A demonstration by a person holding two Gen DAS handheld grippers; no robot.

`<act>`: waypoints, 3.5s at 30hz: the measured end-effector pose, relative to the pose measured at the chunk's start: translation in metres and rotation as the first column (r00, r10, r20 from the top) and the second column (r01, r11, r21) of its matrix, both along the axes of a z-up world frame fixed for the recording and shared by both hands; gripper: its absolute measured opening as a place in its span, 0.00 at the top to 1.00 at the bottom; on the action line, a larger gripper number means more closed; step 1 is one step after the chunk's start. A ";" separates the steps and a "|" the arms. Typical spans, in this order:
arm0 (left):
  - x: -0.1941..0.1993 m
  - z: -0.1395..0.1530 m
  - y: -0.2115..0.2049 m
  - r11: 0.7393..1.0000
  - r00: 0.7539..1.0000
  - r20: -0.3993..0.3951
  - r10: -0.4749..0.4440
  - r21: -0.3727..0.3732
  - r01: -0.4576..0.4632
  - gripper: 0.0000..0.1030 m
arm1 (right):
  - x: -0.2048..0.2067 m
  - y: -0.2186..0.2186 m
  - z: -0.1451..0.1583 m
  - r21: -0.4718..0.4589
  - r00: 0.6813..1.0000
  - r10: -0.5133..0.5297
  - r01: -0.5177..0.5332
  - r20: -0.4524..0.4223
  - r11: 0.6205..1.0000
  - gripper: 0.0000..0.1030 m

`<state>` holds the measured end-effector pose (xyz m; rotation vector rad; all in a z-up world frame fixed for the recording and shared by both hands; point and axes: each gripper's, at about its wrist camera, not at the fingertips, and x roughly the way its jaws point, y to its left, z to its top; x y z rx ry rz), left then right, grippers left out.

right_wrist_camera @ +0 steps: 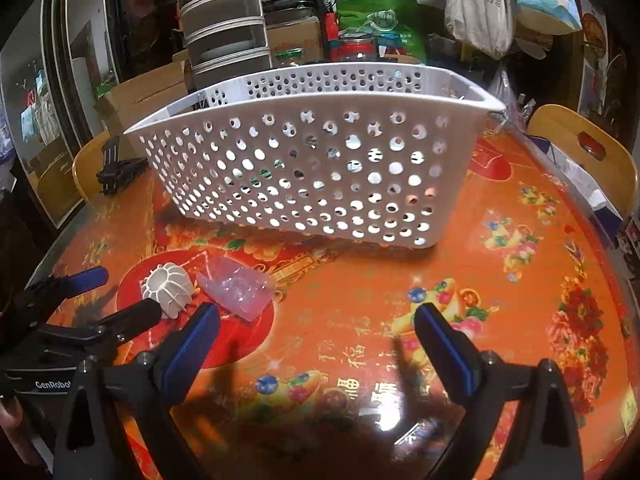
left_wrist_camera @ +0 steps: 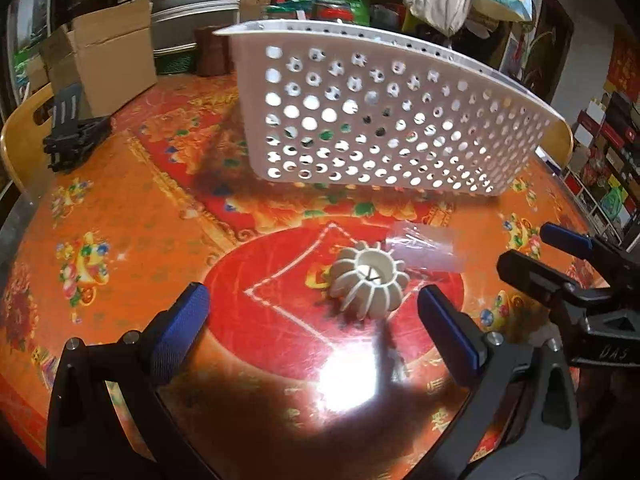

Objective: Organize soft objects
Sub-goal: 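Move both tools back toward the white flower cup and clear bag, then grasp the white flower cup with the left tool while the right tool grasps the clear bag, then lift and carry the flower cup and clear bag over the basket with both tools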

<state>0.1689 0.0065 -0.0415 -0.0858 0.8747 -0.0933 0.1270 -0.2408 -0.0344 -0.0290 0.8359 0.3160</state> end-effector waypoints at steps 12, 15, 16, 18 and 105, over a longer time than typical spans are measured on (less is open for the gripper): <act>0.013 -0.002 -0.018 0.999 1.000 -0.012 -0.026 0.043 0.026 0.30 | 0.007 0.010 -0.001 0.026 0.999 0.037 -0.037 -0.010 0.999 0.12; 0.012 -0.004 -0.016 0.999 0.999 -0.011 -0.032 0.025 0.033 0.48 | 0.008 0.014 -0.002 0.022 0.999 0.045 -0.045 -0.015 0.999 0.13; 0.011 -0.004 -0.015 0.999 0.999 -0.006 -0.035 0.020 0.035 0.54 | 0.009 0.016 -0.003 0.020 0.999 0.049 -0.049 -0.016 0.999 0.13; 0.009 -0.004 -0.013 0.999 1.000 -0.001 -0.031 0.014 0.031 0.59 | 0.009 0.021 -0.004 0.009 0.999 0.050 -0.050 -0.017 0.999 0.13; 0.016 0.171 -0.031 0.993 0.963 0.242 -0.117 0.028 0.114 0.59 | 0.010 -0.002 0.145 -0.026 0.968 0.053 -0.048 0.246 0.999 0.73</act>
